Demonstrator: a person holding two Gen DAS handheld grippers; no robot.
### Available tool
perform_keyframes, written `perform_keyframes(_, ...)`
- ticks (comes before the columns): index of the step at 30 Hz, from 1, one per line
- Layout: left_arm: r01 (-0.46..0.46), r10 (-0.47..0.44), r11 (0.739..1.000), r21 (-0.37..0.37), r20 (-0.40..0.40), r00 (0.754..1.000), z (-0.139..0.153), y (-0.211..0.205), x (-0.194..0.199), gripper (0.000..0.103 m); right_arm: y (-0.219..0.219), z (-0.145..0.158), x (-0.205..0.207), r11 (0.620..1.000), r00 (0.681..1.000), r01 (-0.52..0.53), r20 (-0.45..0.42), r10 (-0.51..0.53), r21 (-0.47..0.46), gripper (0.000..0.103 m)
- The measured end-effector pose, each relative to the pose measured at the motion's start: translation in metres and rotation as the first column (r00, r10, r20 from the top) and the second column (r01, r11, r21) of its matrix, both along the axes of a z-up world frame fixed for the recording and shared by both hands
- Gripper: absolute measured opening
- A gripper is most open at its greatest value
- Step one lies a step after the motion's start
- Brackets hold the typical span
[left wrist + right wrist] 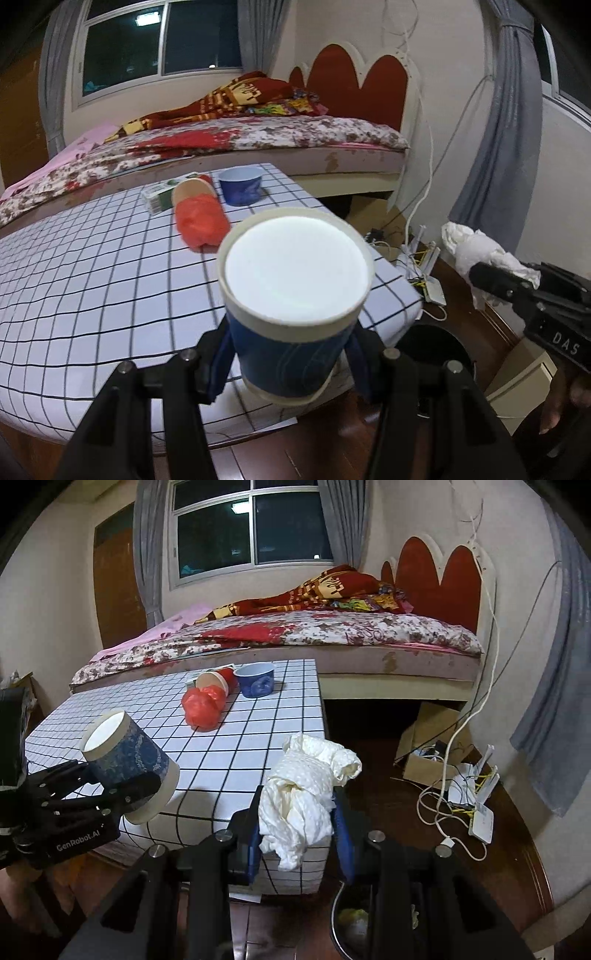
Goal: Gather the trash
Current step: 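Carry both items over the bin and open both tools to drop them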
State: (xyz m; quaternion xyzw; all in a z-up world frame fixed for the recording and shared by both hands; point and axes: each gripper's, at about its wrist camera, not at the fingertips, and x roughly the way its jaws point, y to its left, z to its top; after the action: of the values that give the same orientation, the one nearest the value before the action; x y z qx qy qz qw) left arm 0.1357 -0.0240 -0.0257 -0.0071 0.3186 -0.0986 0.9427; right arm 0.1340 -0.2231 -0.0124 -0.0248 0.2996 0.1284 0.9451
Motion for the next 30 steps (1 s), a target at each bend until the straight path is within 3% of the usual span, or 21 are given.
perform_keyframes(18, 0.157, -0.157, 0.987, 0.014, -0.018, 0.987, -0.005, -0.078, -0.002, 0.055, -0.077, -0.012, -0.017, 0.992, 0.992, 0.128, -0.025, -0.127, 0.024, 0.035)
perform_keyframes(30, 0.273, -0.272, 0.962, 0.011, -0.05, 0.961, -0.018, -0.136, -0.005, 0.055, -0.129, -0.027, -0.035, 0.978, 0.976, 0.209, -0.066, -0.208, 0.017, 0.035)
